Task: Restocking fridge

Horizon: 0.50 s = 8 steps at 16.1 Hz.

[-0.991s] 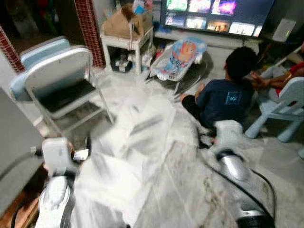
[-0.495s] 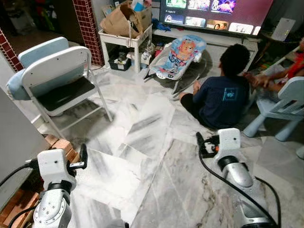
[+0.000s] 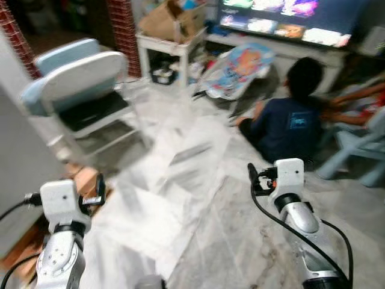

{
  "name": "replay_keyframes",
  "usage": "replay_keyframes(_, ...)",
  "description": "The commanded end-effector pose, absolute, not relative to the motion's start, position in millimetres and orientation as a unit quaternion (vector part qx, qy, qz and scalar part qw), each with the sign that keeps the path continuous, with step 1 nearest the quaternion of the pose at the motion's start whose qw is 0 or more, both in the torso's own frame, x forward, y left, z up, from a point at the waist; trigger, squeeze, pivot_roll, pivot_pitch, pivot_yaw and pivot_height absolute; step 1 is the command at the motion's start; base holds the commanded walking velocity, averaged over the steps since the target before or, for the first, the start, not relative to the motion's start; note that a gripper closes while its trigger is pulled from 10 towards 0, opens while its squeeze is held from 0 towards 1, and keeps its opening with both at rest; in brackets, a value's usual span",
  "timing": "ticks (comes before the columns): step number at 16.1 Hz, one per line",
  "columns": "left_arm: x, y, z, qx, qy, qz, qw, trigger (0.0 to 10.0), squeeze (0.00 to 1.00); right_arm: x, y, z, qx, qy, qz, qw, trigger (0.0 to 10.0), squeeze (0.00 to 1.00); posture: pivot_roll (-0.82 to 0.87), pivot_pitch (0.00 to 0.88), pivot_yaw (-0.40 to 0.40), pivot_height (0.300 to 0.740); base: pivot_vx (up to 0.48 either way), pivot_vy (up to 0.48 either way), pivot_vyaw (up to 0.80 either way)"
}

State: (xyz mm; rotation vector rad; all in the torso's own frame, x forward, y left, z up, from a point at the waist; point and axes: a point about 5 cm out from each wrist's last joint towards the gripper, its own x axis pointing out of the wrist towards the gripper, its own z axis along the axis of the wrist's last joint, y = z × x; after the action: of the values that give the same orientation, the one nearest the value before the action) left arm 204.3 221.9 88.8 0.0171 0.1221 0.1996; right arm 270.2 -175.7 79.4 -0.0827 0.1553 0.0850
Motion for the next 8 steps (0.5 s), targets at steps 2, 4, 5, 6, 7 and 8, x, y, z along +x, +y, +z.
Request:
replay_keyframes(2, 200.2, 213.2, 85.9, 0.003, 0.072, 0.079, 0.994, 10.0, 0.00, 267.6, -180.2, 79.2, -0.034, 0.082, 0.034, 0.995, 10.0, 0.00, 0.00, 0.076, 0.015, 0.740, 0.000, 0.000, 0.40)
replay_keyframes(4, 200.8, 211.2, 85.8, 0.000, 0.073, 0.079, 0.994, 10.0, 0.00, 266.5, -183.4, 77.4, -0.032, 0.085, 0.026, 0.996, 10.0, 0.00, 0.00, 0.079, 0.017, 0.740, 0.000, 0.000, 0.00)
replay_keyframes(5, 199.9, 211.2, 84.8, -0.001, 0.076, 0.080, 0.994, 10.0, 0.00, 265.9, -183.3, 77.4, -0.031, 0.084, 0.024, 0.996, 10.0, 0.00, 0.00, 0.079, 0.021, 0.740, 0.000, 0.000, 0.00)
replay_keyframes(6, 197.3, 211.2, 82.4, -0.003, 0.081, 0.082, 0.993, 10.0, 0.00, 265.3, -182.7, 77.8, -0.032, 0.082, 0.023, 0.996, 10.0, 0.00, 0.00, 0.079, 0.020, 0.740, 0.000, 0.000, 0.00)
replay_keyframes(7, 195.6, 210.0, 80.6, -0.003, 0.085, 0.080, 0.993, 10.0, 0.00, 264.6, -182.0, 77.8, -0.034, 0.082, 0.025, 0.996, 10.0, 0.00, 0.00, 0.078, 0.019, 0.740, 0.000, 0.000, 0.00)
replay_keyframes(8, 195.0, 209.4, 79.9, -0.003, 0.086, 0.080, 0.993, 10.0, 0.00, 264.1, -181.7, 77.5, -0.034, 0.082, 0.026, 0.996, 10.0, 0.00, 0.00, 0.078, 0.019, 0.740, 0.000, 0.000, 0.00)
